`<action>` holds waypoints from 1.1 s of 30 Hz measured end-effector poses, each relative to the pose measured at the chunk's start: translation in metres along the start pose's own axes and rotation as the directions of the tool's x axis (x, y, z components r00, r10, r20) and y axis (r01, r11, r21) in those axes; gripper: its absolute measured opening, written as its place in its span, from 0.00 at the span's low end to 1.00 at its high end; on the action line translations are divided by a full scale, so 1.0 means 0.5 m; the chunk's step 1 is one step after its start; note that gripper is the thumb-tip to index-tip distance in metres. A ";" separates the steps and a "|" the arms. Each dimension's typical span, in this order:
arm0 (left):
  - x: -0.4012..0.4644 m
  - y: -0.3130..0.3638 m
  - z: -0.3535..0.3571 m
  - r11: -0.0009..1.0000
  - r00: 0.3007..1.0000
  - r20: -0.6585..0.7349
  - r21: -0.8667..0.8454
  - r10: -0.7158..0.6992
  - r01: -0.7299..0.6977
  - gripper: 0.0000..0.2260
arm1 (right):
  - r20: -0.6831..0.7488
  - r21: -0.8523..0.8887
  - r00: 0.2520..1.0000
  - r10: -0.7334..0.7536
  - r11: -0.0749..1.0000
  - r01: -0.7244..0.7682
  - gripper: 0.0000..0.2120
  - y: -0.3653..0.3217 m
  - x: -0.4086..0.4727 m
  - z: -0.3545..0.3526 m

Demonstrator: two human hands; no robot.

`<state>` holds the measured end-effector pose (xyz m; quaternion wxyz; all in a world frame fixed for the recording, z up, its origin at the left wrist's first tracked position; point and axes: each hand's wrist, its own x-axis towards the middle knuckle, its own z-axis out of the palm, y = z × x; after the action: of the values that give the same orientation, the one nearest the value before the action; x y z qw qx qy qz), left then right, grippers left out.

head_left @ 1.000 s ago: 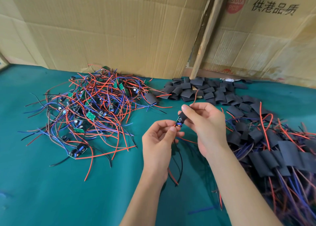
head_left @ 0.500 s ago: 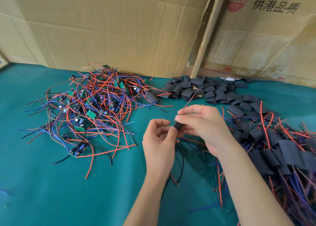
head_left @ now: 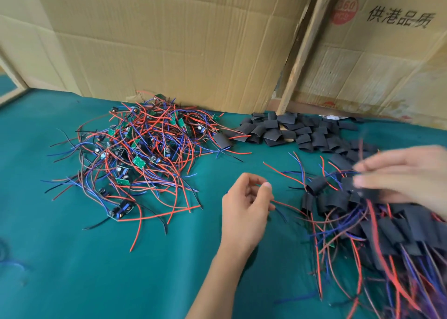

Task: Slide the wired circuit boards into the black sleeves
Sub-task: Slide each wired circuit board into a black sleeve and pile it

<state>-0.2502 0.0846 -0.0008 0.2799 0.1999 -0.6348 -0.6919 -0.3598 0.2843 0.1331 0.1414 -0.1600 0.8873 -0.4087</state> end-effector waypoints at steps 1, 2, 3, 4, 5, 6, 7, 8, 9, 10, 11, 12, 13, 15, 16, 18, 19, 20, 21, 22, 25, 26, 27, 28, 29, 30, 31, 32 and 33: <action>0.002 -0.002 0.000 1.000 1.000 -0.020 0.008 -0.001 0.001 0.03 | -0.025 -0.097 1.000 0.017 0.995 -0.020 0.34 0.022 -0.004 -0.030; 0.003 -0.004 0.001 1.000 0.999 -0.037 0.022 0.003 -0.003 0.04 | -0.080 -0.186 0.997 -0.010 0.983 -0.005 0.40 0.045 0.002 -0.059; 0.003 -0.006 0.003 0.999 0.999 -0.051 0.036 0.011 -0.009 0.06 | -0.158 -0.262 0.985 -0.069 0.965 0.025 0.43 0.059 0.009 -0.077; 0.004 -0.007 0.005 0.999 0.997 -0.069 0.050 0.022 -0.019 0.07 | -0.231 -0.287 0.965 -0.123 0.957 0.053 0.43 0.054 0.016 -0.076; 0.004 -0.006 0.005 0.998 0.995 -0.093 0.062 0.035 -0.029 0.07 | -0.258 -0.258 0.953 -0.161 0.962 0.092 0.40 0.029 0.024 -0.055; 0.004 -0.006 0.005 0.997 0.991 -0.125 0.070 0.045 -0.036 0.08 | -0.245 -0.241 0.946 -0.211 0.959 0.152 0.33 -0.018 0.033 -0.013; 0.005 -0.006 0.004 0.996 0.985 -0.163 0.077 0.053 -0.041 0.08 | -0.222 -0.258 0.928 -0.301 0.936 0.242 0.23 -0.064 0.049 0.041; 0.006 -0.005 0.002 0.996 0.978 -0.200 0.083 0.060 -0.045 0.08 | -0.159 -0.276 0.915 -0.372 0.906 0.320 0.16 -0.115 0.068 0.102; 0.007 -0.005 0.000 0.995 0.971 -0.231 0.091 0.065 -0.045 0.08 | -0.063 -0.287 0.903 -0.426 0.874 0.392 0.11 -0.153 0.093 0.162; 0.008 -0.005 -0.002 0.994 0.965 -0.255 0.102 0.069 -0.044 0.09 | 0.017 -0.306 0.899 -0.437 0.854 0.421 0.06 -0.184 0.121 0.219; 0.009 -0.005 -0.003 0.993 0.959 -0.273 0.113 0.073 -0.044 0.09 | 0.089 -0.328 0.897 -0.433 0.838 0.437 0.01 -0.203 0.153 0.273; 0.009 -0.004 -0.004 0.992 0.955 -0.286 0.120 0.076 -0.043 0.09 | 0.139 -0.356 0.906 -0.401 0.833 0.423 0.03 -0.214 0.187 0.322; 0.009 -0.003 -0.005 0.992 0.952 -0.296 0.118 0.075 -0.041 0.10 | 0.158 -0.395 0.922 -0.354 0.833 0.388 0.05 -0.219 0.218 0.364; 0.008 0.000 -0.005 0.994 0.950 -0.304 0.100 0.065 -0.036 0.10 | 0.128 -0.479 0.952 -0.277 0.823 0.304 0.12 -0.217 0.262 0.419; 0.008 0.001 -0.005 0.995 0.951 -0.304 0.093 0.061 -0.034 0.10 | 0.105 -0.507 0.962 -0.250 0.819 0.269 0.15 -0.212 0.276 0.434; 0.011 0.000 -0.007 0.996 0.950 -0.306 0.082 0.058 -0.034 0.10 | 0.046 -0.507 0.970 -0.241 0.831 0.230 0.18 -0.199 0.295 0.453; 0.012 0.000 -0.007 0.997 0.950 -0.309 0.074 0.052 -0.030 0.10 | 0.022 -0.488 0.972 -0.236 0.845 0.216 0.16 -0.195 0.302 0.458; 0.012 0.000 -0.007 0.998 0.949 -0.312 0.064 0.044 -0.025 0.10 | 0.005 -0.458 0.974 -0.225 0.866 0.202 0.15 -0.192 0.305 0.458; 0.012 0.002 -0.007 0.998 0.949 -0.312 0.054 0.036 -0.020 0.10 | -0.007 -0.415 0.978 -0.208 0.891 0.186 0.13 -0.190 0.308 0.454; 0.011 0.002 -0.007 0.999 0.950 -0.310 0.048 0.030 -0.016 0.10 | -0.023 -0.357 0.982 -0.186 0.919 0.166 0.13 -0.187 0.308 0.447; 0.009 0.005 -0.008 0.999 0.951 -0.309 0.037 0.013 -0.002 0.10 | -0.149 -0.122 0.976 -0.157 0.983 0.140 0.16 -0.176 0.303 0.411; 0.009 0.006 -0.009 0.999 0.951 -0.308 0.033 0.008 0.002 0.10 | -0.176 -0.026 0.974 -0.145 0.989 0.143 0.16 -0.171 0.297 0.397; 0.009 0.007 -0.009 1.000 0.951 -0.308 0.030 0.002 0.008 0.10 | -0.176 0.123 0.976 -0.124 0.981 0.147 0.16 -0.166 0.289 0.383; 0.009 0.008 -0.009 1.000 0.952 -0.307 0.023 -0.005 0.013 0.11 | -0.137 0.326 0.986 -0.095 0.936 0.135 0.16 -0.161 0.277 0.368; 0.010 0.009 -0.010 1.000 0.952 -0.305 0.017 -0.013 0.019 0.11 | -0.071 0.541 0.995 -0.072 0.835 0.099 0.13 -0.157 0.262 0.354; 0.009 0.009 -0.010 1.000 0.954 -0.299 0.013 -0.017 0.022 0.11 | 0.001 0.699 0.998 -0.062 0.714 0.044 0.09 -0.153 0.244 0.340; 0.008 0.010 -0.010 1.000 0.955 -0.296 0.016 -0.018 0.024 0.11 | 0.057 0.781 0.996 -0.065 0.624 -0.003 0.06 -0.149 0.224 0.330; 0.008 0.010 -0.009 0.999 0.956 -0.293 0.023 -0.014 0.022 0.11 | 0.094 0.797 0.993 -0.071 0.603 -0.032 0.07 -0.146 0.204 0.324; 0.008 0.011 -0.008 0.999 0.956 -0.292 0.029 -0.009 0.019 0.11 | 0.120 0.768 0.990 -0.078 0.639 -0.043 0.10 -0.147 0.187 0.323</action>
<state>-0.2500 0.0788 0.0046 0.3624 0.3087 -0.5960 -0.6466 -0.3705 0.0919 0.0772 0.2547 -0.1223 0.6157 -0.7356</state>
